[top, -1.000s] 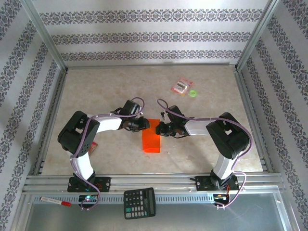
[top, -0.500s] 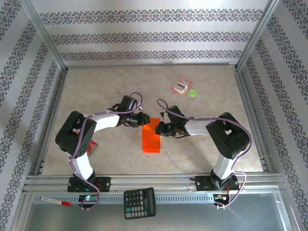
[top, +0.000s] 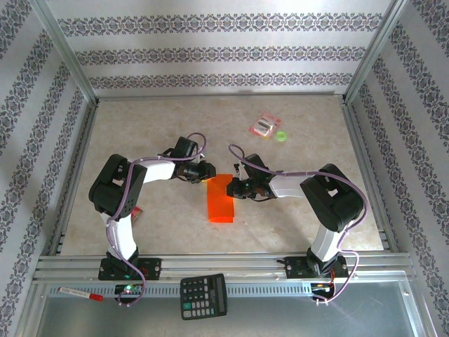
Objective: Fold a paper plane with a square sheet of paper (pick it up from the middle)
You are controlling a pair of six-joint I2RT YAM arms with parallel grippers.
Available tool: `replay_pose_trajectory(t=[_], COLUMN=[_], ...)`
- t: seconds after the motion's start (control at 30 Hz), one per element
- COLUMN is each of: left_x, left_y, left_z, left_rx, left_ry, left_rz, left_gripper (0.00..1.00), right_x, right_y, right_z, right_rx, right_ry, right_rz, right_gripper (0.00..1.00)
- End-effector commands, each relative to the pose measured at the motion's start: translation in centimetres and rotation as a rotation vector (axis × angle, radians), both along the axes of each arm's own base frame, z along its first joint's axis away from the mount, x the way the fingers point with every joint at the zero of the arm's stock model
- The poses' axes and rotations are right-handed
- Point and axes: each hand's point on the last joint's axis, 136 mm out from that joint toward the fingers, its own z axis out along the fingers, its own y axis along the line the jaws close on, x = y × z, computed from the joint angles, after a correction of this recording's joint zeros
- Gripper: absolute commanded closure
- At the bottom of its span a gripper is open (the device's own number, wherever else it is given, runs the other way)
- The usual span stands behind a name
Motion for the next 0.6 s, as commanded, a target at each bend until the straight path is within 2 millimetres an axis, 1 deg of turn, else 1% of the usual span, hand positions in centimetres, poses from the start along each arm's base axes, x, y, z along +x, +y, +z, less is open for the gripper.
replay_pose_trajectory(t=[0.0,0.07,0.13,0.27,0.33,0.4,0.47,0.57], left_x=[0.3,-0.4,-1.3,-3.5,-4.7,-5.2,-5.7,-5.7], left_y=[1.1,0.5,-0.1,-1.4,-1.9,-1.9,-1.1,0.3], left_z=[1.6,2.8,3.5,3.7,3.1,2.2,0.9,-0.7], left_rx=[0.015,-0.029,-0.06,-0.108,-0.124,-0.116,-0.066,0.013], left_ry=[-0.04,-0.052,-0.053,-0.027,-0.004,0.019,0.042,0.051], left_rz=[0.012,0.01,0.003,-0.021,-0.032,-0.029,-0.026,-0.006], left_gripper=[0.68,0.67,0.67,0.69,0.7,0.71,0.72,0.72], right_x=[-3.3,-3.2,-3.2,-3.1,-3.1,-3.1,-3.1,-3.0], right_y=[-3.7,-3.7,-3.6,-3.6,-3.6,-3.6,-3.6,-3.6], right_z=[-5.2,-5.2,-5.1,-5.1,-5.2,-5.3,-5.3,-5.3], right_rx=[-0.198,-0.197,-0.195,-0.195,-0.196,-0.197,-0.197,-0.197], right_ry=[0.128,0.128,0.127,0.126,0.129,0.13,0.131,0.131], right_rz=[-0.024,-0.025,-0.024,-0.025,-0.023,-0.022,-0.024,-0.023], right_gripper=[1.0,1.0,1.0,1.0,1.0,1.0,1.0,1.0])
